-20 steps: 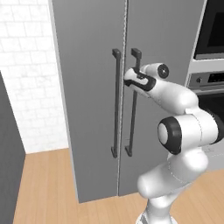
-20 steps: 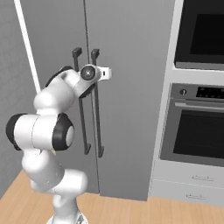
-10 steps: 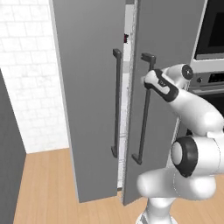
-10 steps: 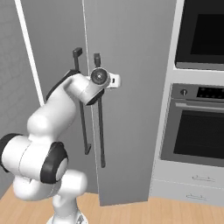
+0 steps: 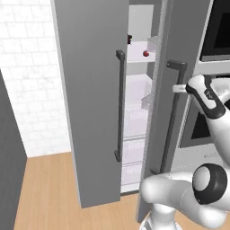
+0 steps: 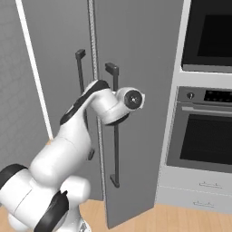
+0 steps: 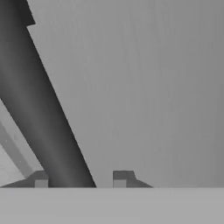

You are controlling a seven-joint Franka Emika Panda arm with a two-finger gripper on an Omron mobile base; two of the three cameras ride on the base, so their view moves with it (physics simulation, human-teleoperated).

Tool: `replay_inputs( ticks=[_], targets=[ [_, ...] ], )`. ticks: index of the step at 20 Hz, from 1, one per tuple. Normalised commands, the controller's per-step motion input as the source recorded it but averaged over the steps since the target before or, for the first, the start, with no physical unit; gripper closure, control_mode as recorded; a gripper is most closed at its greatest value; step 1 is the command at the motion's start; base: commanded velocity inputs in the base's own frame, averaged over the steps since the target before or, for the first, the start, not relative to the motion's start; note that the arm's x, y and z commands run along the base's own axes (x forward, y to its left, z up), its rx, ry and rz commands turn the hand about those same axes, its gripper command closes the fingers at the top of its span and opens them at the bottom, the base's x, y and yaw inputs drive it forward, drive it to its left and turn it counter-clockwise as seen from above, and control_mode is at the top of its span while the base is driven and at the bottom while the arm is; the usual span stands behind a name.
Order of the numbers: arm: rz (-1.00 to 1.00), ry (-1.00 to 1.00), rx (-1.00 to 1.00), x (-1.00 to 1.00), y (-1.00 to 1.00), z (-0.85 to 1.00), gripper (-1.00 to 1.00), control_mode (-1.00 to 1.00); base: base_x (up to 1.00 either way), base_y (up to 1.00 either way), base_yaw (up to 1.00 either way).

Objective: Take the strawberry from the fridge and place it on top of the pancake, located on the dining counter.

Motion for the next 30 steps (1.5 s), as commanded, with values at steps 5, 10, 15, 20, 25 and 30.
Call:
replay_inputs(
  ticks=[5, 10, 15, 20, 25, 30],
  targets=[
    [0.06, 0.06, 0.08, -0.01, -0.61, 0.00, -1.00, -1.00, 0.00, 0.00, 0.00],
    [0.00, 0.00, 0.00, -0.03, -0.10, 0.00, -1.00, -1.00, 0.00, 0.00, 0.00],
    [-0.03, 0.00, 0.01, -0.28, -0.57, 0.00, -1.00, -1.00, 0.00, 0.00, 0.00],
    [-0.10, 0.00, 0.00, -0.67, -0.42, 0.01, -1.00, -1.00, 0.00, 0.00, 0.00],
    [-0.08, 0.00, 0.00, -0.72, -0.16, 0.14, -1.00, -1.00, 0.00, 0.00, 0.00],
    [-0.13, 0.00, -0.10, -0.83, 0.13, 0.27, -1.00, -1.00, 0.00, 0.00, 0.00]
  ],
)
